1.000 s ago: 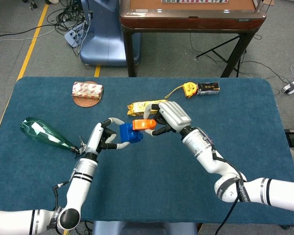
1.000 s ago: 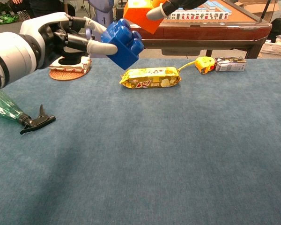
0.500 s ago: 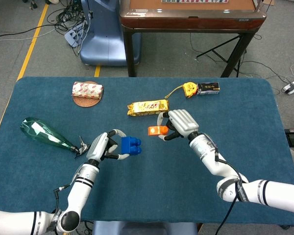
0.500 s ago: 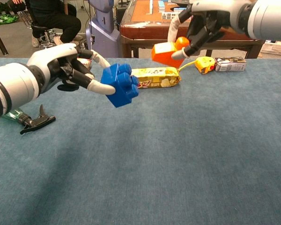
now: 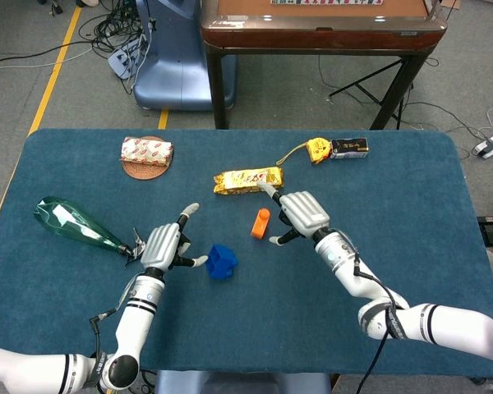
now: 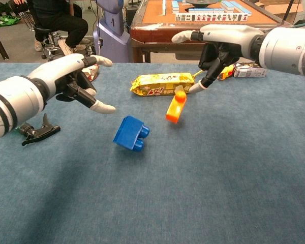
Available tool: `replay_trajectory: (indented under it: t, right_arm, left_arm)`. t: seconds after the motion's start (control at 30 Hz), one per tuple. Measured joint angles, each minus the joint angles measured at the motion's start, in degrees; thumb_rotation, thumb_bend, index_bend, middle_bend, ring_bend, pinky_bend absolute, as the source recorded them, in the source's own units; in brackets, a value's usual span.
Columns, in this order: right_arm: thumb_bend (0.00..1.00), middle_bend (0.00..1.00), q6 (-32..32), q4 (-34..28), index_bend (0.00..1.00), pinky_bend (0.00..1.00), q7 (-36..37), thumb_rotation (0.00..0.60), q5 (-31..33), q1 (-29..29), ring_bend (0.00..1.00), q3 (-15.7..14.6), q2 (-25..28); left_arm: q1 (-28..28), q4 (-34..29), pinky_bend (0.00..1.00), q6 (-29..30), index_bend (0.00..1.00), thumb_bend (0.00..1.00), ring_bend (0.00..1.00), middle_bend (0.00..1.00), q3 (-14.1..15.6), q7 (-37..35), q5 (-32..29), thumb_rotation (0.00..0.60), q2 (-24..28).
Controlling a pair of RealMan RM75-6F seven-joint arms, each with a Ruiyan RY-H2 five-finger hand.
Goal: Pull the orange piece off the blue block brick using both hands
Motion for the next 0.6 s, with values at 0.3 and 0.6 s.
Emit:
replay_trajectory:
  t: [0.3,0.6]
  right_arm:
    - [0.00,0.70,6.4,-4.9,0.33,0.91,-0.8,0.600,-3.6,-6.7,0.73,-2.1,7.5]
    - [0.00,0.50,15.1,-8.0,0.38,0.63,-1.2,0.600,-11.3,-16.2,0.48,-7.2,16.4]
  left_arm:
    - [5.1,-3.9,0.98,4.9,0.24,0.00,0.74,0.80,2.2,-1.3,8.2,0.600,6.8]
    - [12.9,-5.0,0.58,14.0,0.29,0.00,0.34,0.38,6.7,-2.0,21.5,0.600,17.3]
